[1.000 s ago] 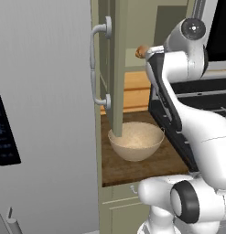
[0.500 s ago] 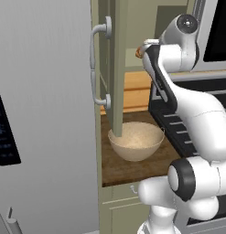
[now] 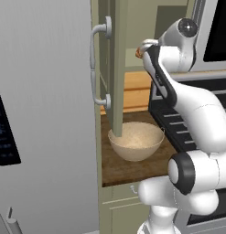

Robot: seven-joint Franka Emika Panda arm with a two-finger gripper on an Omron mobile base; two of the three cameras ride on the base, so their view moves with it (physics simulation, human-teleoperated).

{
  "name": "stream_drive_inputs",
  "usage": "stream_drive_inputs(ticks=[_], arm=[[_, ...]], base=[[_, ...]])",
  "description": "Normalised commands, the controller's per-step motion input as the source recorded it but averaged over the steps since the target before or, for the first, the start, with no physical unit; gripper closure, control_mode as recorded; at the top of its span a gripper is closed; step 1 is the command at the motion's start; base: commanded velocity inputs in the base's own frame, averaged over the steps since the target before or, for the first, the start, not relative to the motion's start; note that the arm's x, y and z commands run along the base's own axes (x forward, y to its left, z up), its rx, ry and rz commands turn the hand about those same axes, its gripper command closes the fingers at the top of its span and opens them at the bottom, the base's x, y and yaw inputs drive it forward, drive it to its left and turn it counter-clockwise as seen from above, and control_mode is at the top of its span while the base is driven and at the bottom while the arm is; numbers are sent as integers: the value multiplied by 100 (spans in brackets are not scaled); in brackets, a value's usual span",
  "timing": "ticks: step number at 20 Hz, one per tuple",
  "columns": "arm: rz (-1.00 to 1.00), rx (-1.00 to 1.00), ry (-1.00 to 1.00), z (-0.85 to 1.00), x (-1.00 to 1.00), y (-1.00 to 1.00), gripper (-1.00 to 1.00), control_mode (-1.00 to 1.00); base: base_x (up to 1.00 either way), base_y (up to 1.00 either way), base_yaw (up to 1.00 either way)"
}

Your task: Open the cabinet, pick up the bread from the cabinet and place it in the basket. Then move the basket to the dining counter.

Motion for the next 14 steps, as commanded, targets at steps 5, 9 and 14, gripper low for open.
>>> stream_drive_inputs(ticks=[5, 9, 14], arm=[[3, 0, -5, -11, 63, -3, -100, -100], [2, 0, 0, -2, 45, -13, -100, -100], [0, 0, 0, -2, 52, -6, -100, -100]], base=[[0, 0, 0], [0, 0, 0], [0, 0, 0]])
